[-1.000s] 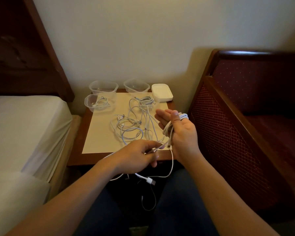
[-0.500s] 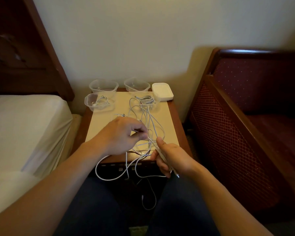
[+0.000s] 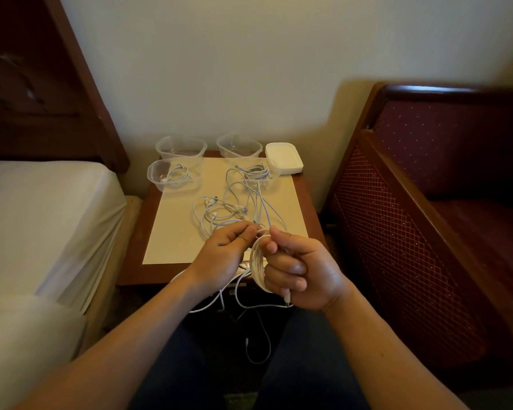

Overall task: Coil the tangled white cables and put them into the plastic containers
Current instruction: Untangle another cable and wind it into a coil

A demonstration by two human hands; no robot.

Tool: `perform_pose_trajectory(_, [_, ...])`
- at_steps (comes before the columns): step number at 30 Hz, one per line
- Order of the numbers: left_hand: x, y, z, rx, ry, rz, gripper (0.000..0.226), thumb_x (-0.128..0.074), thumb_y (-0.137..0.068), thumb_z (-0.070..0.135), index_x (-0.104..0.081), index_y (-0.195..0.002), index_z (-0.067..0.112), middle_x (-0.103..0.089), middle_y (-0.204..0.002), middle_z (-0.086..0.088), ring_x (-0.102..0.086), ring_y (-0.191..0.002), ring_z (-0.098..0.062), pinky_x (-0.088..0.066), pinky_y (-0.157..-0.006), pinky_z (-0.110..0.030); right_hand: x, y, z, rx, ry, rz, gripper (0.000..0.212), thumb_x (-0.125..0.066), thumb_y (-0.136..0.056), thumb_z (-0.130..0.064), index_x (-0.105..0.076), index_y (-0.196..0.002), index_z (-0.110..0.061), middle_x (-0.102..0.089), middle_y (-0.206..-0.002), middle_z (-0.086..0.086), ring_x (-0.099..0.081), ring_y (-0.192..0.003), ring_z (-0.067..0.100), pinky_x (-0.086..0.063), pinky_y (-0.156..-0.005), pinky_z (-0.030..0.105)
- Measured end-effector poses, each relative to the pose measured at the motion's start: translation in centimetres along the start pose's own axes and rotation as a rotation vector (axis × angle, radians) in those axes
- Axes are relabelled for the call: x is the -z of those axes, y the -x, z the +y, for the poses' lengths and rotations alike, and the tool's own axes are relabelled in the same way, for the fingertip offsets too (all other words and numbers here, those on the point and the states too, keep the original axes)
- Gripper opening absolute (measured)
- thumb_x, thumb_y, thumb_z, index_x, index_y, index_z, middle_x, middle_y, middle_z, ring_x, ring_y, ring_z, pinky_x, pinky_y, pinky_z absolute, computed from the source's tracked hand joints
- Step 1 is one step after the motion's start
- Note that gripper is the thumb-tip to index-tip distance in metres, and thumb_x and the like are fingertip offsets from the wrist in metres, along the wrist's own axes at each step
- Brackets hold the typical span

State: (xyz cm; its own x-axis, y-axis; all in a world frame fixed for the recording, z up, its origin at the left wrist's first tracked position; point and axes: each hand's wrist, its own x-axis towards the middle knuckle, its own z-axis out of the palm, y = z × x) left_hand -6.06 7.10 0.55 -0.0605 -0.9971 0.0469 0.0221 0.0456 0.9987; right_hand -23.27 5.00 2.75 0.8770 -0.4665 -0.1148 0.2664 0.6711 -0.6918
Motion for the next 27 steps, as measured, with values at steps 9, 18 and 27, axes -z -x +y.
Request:
perform_pose_trajectory(9, [-0.6,0.6,0.2,-0.099,-0.067,-0.003,0.03,-0.053,-0.099,0.043,-0.076,-0.08,0.037,-0.068,-0.075,0.014,-0.062,-0.074,-0.001,-0.049,-0.071,-0.02,-0.1,-0.2,-0.1,-0.001,-0.047,-0.016,0.033,-0.042,-0.104,-0.034,-0.056,-0.084,-0.012,-0.025,-0.043,-0.007,-0.041,-0.034,0.007,-0.032,-0.046,0.027])
perform_pose_trajectory(18, [0.3,0.6,-1.0,-0.017,-0.196,0.083,0.055,-0.051,-0.091,0.063,-0.062,-0.091,0.009,-0.064,-0.082,-0.025,-0.063,-0.073,-0.042,-0.05,-0.074,-0.069,-0.7,-1.3,0.1,-0.03,0.126,0.288,0.032,-0.049,-0.101,-0.032,-0.059,-0.082,-0.008,-0.045,-0.047,0.001,-0.051,-0.044,0.015,-0.043,-0.054,0.026])
perform_pose_trajectory(27, [1.4,0.9,-1.7,-0.12,-0.568,0.187,0.03,-0.039,-0.105,0.044,-0.056,-0.085,0.028,-0.06,-0.068,0.002,-0.054,-0.063,-0.016,-0.046,-0.062,-0.05,0.3,-1.7,0.8,0.078,0.446,0.503,0.026,-0.053,-0.104,-0.027,-0.067,-0.106,-0.005,-0.063,-0.073,0.009,-0.064,-0.073,0.025,-0.054,-0.077,0.04])
